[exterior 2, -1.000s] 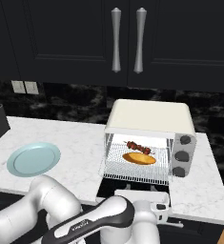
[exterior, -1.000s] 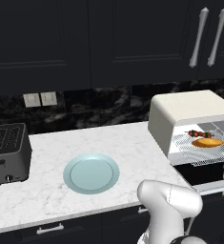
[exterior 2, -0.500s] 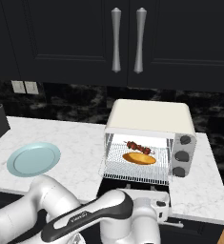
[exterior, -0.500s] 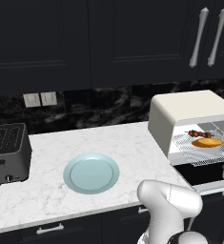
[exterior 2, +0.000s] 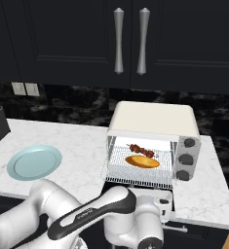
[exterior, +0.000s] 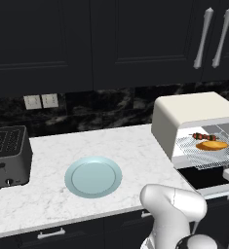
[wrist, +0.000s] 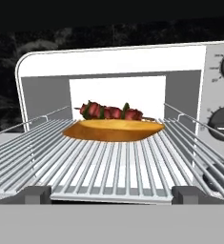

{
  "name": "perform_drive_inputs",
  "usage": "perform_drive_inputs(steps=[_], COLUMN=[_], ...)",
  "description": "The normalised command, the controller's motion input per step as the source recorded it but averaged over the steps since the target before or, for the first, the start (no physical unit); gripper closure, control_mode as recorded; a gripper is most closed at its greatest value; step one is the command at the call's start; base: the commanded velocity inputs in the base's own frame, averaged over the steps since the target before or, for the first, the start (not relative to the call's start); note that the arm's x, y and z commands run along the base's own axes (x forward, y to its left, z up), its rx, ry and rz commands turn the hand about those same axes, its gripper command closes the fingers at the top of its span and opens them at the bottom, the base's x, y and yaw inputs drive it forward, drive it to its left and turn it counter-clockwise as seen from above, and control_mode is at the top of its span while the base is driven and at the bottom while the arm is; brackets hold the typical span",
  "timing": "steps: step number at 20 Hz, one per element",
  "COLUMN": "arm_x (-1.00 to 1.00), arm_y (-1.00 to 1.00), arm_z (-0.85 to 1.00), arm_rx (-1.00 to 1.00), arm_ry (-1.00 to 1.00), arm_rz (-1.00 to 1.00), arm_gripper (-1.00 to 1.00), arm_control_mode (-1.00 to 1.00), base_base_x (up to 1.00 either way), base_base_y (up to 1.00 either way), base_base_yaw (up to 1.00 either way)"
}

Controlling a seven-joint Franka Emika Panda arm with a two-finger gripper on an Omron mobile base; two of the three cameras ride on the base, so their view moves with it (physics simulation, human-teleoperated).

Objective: Pick up the kebab skewer and baguette bread, and place them inside the toaster oven. Close the toaster oven door and start by setting the timer.

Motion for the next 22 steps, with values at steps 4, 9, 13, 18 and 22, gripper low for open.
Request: perform_drive_inputs(steps=[4,9,13,18,22], arm_x=[0.05,0.11,0.10,0.00,0.00], arm_y=[-0.01,-0.01,-0.09,-0.10,-0.06], arm_z=[-0.24,-0.08,0.00,0.00,0.00], arm_rx=[0.01,0.02,0.02,0.01,0.00], arm_ry=[0.01,0.00,0.00,0.00,0.00], arm_rz=[0.00,0.00,0.00,0.00,0.00], arm_gripper=[-1.00,-1.00,-1.00,-1.00,-1.00], arm_control_mode=[-1.00,-1.00,-1.00,-1.00,-1.00], base_base_x=[0.00,0.00,0.00,0.00,0.00], base_base_y=[0.00,0.00,0.00,0.00,0.00], base_base_yaw=[0.00,0.00,0.00,0.00,0.00])
